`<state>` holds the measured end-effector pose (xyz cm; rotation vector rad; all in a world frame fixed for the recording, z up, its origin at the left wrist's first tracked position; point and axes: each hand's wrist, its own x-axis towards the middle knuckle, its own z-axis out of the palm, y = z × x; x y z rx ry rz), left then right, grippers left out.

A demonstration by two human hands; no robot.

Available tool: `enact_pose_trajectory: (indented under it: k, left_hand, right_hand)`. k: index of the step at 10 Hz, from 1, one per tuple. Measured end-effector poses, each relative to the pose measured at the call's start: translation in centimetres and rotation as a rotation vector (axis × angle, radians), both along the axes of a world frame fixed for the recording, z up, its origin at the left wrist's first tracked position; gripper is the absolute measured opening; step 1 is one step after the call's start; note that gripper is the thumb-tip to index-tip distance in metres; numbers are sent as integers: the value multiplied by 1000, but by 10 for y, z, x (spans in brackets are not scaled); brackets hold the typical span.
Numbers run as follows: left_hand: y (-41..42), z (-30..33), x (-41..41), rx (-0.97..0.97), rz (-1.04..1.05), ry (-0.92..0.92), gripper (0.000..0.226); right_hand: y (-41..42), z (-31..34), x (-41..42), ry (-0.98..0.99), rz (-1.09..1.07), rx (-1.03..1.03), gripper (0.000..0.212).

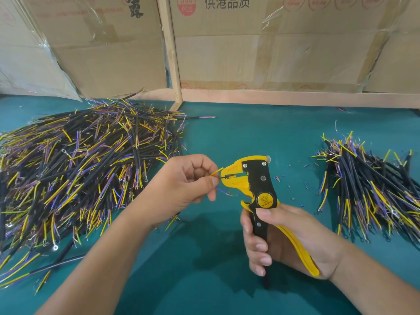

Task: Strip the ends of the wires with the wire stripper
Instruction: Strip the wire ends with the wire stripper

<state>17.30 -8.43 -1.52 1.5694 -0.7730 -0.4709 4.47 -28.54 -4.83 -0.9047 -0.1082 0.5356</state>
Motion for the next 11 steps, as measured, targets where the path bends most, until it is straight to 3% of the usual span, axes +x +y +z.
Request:
enact_pose_trajectory:
  k: [7,11]
  left_hand:
    - [-4,1,-3,-63,8,25,4]
    - [-6,2,-5,-181,-2,76,15]
  right_hand:
    - [5,6,-2,57,-68,-61,27]
    - [14,14,-8,47,-93,-112,37]
